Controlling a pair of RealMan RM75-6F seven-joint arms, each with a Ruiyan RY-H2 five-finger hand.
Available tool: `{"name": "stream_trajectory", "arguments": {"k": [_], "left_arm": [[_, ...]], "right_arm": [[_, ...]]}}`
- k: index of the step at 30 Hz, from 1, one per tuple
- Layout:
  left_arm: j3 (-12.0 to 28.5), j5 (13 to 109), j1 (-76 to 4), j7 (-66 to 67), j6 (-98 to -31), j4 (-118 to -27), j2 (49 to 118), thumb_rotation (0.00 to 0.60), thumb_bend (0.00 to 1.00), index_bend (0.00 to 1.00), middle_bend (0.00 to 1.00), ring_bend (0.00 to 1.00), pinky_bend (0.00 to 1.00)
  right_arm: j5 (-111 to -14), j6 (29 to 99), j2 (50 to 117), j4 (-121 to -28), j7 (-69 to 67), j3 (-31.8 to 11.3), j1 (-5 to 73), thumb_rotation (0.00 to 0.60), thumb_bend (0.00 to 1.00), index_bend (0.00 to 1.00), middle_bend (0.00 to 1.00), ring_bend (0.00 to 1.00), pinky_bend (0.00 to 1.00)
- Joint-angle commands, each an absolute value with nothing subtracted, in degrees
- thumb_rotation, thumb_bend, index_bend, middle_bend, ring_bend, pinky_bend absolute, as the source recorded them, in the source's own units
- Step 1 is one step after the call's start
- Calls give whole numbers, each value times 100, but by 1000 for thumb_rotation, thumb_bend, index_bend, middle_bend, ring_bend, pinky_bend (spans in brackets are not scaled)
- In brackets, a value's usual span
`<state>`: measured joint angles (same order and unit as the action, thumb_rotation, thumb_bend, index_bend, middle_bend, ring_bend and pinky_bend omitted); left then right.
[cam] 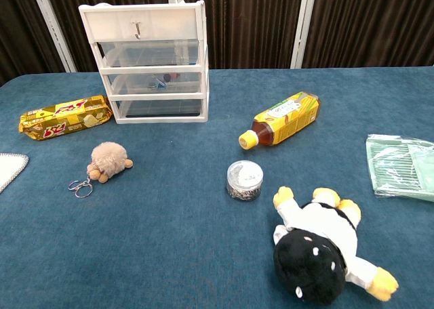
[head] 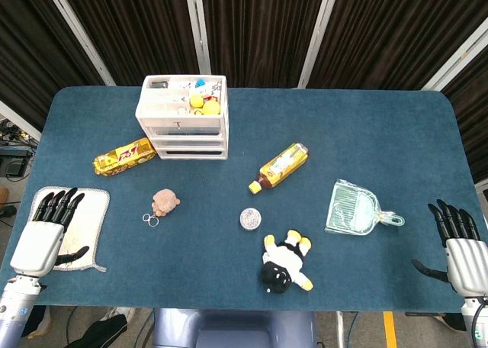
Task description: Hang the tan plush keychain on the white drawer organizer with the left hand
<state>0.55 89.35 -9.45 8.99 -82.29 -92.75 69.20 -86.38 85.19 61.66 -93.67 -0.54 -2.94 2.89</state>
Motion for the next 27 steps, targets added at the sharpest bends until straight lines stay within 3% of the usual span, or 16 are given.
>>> {"name": "stream_trajectory", "arguments": {"k": [1,27], "left_arm": [[55,8945,-944,891,-8237,-9272,6916,600,118,0,0,0,0],[62,8934,-971,978,-8196,-9314,6921,600,119,0,0,0,0]], "right_arm": [[-8652,8529,6172,-9364,-37,-289,286,600,2,0,0,0,0],[-8590,8482,6151,-9371,-80,-285,277,600,3,0,0,0,0]]}}
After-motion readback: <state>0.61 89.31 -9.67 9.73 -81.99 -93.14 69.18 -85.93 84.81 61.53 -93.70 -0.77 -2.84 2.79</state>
